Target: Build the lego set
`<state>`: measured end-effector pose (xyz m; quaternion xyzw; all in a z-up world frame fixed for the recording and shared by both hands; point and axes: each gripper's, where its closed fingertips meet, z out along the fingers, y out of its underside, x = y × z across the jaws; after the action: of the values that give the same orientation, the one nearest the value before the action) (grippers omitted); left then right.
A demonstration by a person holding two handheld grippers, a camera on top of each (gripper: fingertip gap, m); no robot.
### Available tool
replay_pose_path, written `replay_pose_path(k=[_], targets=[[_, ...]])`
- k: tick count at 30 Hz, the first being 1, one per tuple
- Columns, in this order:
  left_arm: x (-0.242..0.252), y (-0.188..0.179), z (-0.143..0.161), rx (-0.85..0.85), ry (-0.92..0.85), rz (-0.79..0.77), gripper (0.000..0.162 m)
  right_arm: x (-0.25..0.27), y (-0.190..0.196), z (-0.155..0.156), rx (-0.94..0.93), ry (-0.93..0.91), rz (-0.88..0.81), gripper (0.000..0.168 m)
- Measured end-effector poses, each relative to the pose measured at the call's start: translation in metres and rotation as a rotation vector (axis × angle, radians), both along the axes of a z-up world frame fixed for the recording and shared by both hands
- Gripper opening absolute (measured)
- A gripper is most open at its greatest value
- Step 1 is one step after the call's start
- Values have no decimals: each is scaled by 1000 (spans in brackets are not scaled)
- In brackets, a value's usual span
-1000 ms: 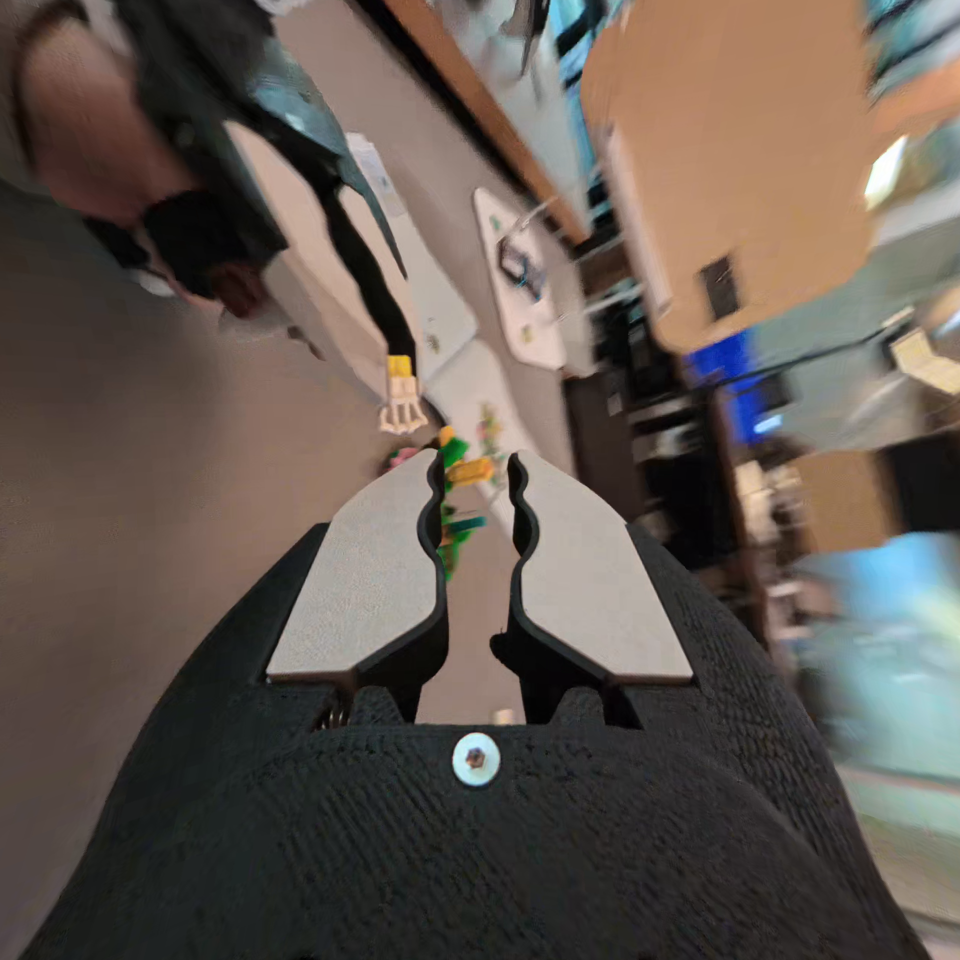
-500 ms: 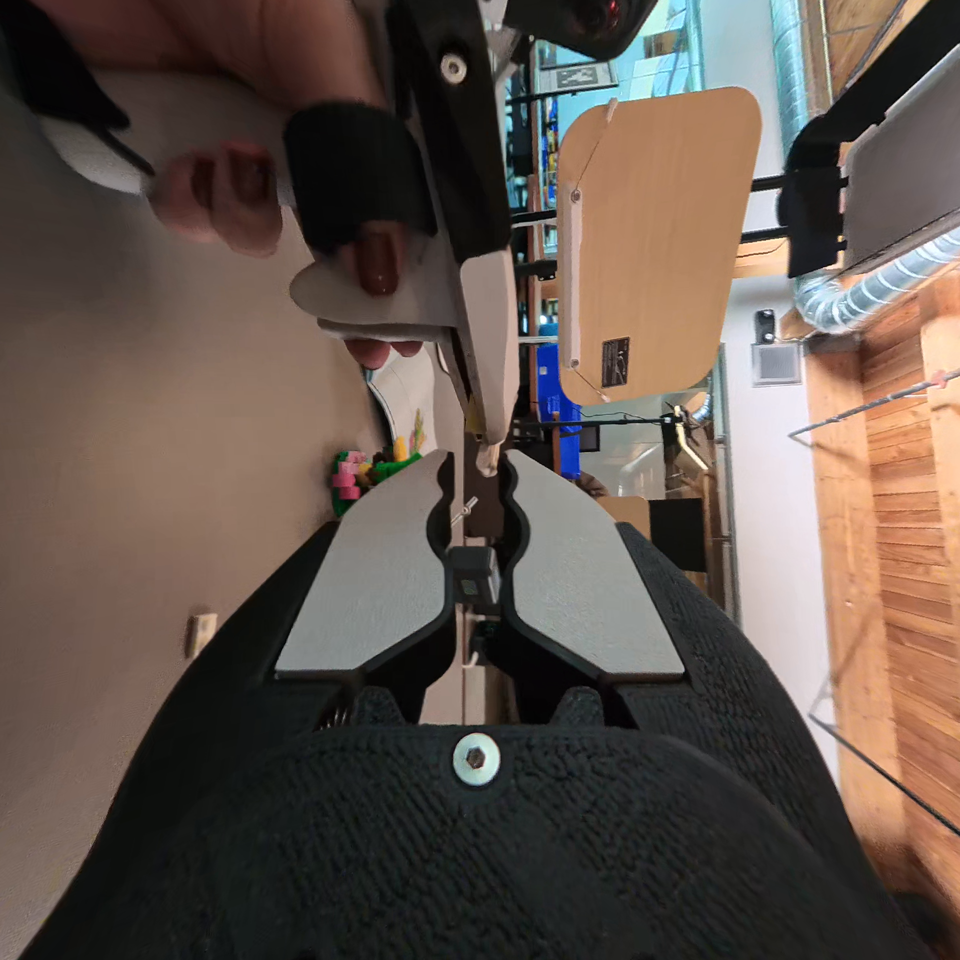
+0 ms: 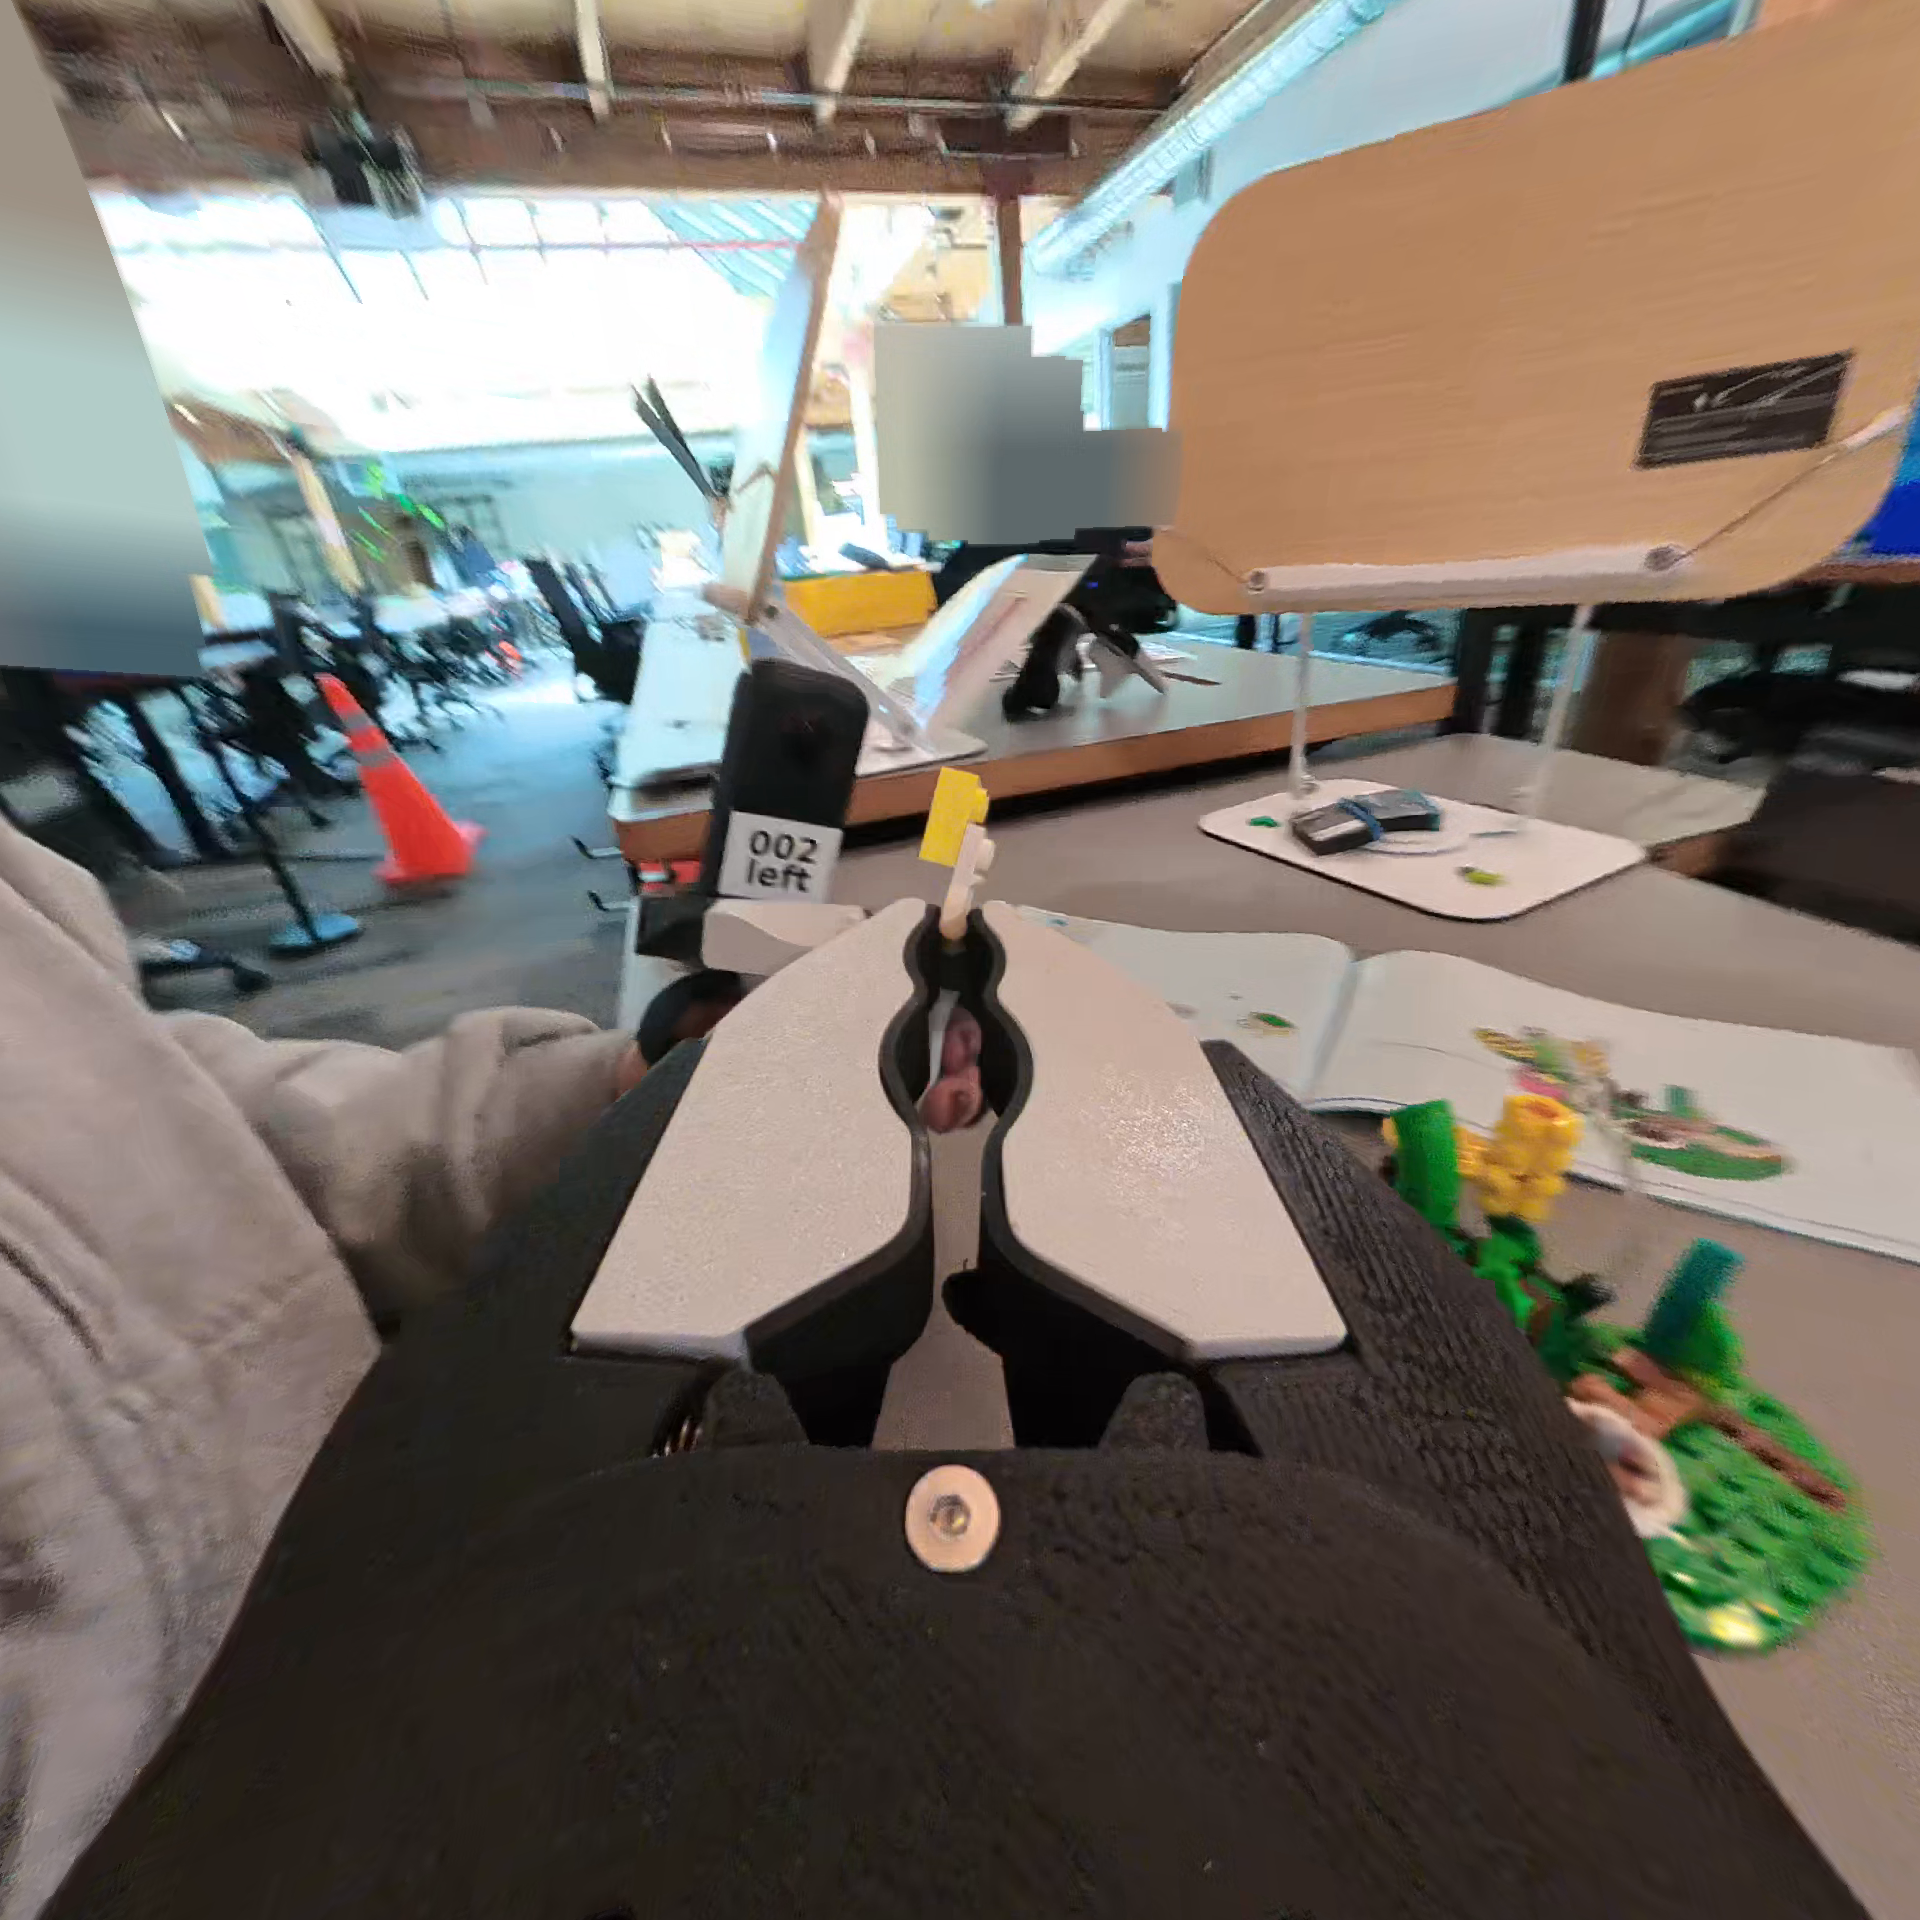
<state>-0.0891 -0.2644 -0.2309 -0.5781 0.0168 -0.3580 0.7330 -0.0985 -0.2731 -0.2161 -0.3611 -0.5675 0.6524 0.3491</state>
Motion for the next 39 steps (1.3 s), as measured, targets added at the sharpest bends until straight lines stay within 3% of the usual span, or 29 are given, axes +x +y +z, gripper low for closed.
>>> replay_pose_path(k=[4,8,13,18,23,26,31,33,36,39], targets=[[3,-4,5,26,-50,-53,27,2,-6,-1,-111,-19,80,2],[5,-5,5,44,-64,-68,12,6,-6,0,-204,-26,152,2],[11,-6,6,61,-85,-119,7,10,-6,-1,-218,-15,220,3],[8,-7,8,72,-168,-173,12,13,-7,-6,-189,-11,258,3],[14,-7,5,77,-55,-133,3,16,-6,-13,-188,-3,269,4],[4,-9,9,133,93,48,3,18,7,-12,-159,76,196,16],[-44,-13,-4,63,581,625,4,19,68,-16,65,268,-265,18],[-61,-18,-8,16,738,821,3,26,81,-10,112,310,-369,17],[-65,-18,-16,-23,1042,964,4,27,93,-15,140,267,-433,14],[-57,-14,-25,-39,1310,1026,4,27,105,-28,217,106,-501,11]])
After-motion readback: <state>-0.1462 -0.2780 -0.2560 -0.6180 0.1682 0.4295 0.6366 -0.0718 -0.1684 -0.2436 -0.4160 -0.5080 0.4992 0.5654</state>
